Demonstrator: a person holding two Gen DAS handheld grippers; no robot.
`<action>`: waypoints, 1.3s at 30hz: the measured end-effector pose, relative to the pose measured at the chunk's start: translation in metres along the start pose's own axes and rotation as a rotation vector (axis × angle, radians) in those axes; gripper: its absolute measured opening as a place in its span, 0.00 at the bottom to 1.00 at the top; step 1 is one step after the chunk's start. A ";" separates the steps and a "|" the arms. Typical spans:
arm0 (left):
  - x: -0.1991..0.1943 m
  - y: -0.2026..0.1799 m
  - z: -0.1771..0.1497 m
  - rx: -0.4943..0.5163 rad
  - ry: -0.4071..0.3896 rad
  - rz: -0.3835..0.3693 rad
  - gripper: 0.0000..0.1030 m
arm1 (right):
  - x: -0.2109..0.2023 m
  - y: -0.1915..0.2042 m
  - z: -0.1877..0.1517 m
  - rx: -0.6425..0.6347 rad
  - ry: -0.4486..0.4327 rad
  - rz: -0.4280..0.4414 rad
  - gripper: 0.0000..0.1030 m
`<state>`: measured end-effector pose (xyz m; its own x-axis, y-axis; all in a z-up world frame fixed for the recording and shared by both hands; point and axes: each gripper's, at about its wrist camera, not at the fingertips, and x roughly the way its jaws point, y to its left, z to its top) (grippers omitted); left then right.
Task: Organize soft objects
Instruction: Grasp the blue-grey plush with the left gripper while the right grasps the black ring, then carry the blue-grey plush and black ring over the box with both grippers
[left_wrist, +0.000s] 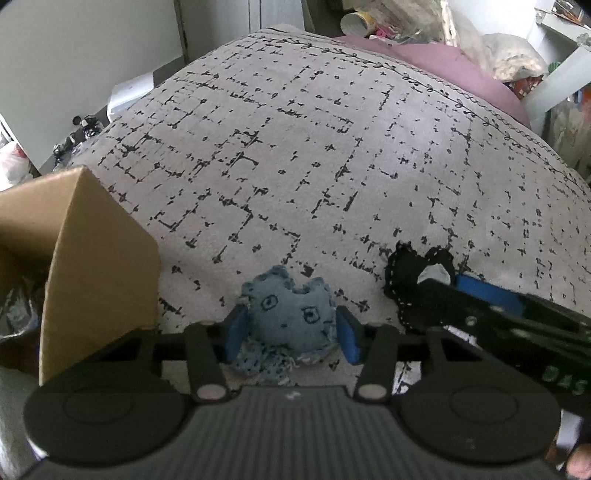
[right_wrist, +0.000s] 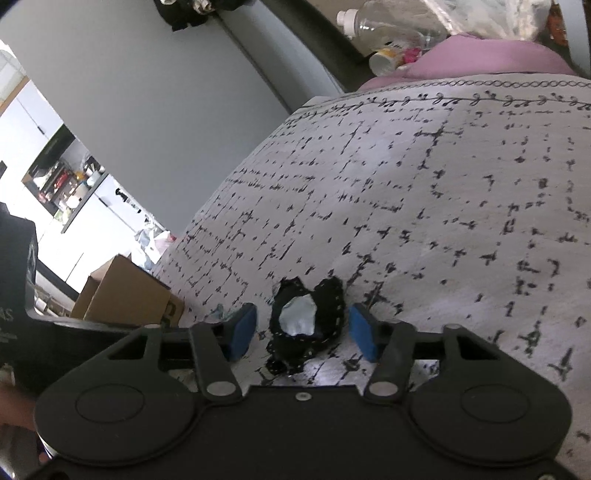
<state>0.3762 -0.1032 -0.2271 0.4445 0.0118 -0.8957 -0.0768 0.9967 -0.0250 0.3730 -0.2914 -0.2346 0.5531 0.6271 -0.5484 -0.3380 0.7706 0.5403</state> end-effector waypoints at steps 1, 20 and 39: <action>-0.001 -0.001 0.000 0.003 -0.002 -0.008 0.45 | 0.001 0.001 -0.001 -0.004 0.003 -0.002 0.37; -0.075 -0.008 -0.024 0.009 -0.095 -0.119 0.42 | -0.052 0.020 -0.004 0.023 -0.077 -0.033 0.00; -0.116 0.037 -0.027 -0.064 -0.182 -0.124 0.43 | 0.010 0.034 -0.006 -0.009 0.037 -0.161 0.19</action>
<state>0.2973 -0.0701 -0.1362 0.6072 -0.0906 -0.7894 -0.0653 0.9844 -0.1632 0.3625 -0.2585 -0.2258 0.5726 0.4987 -0.6507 -0.2539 0.8626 0.4376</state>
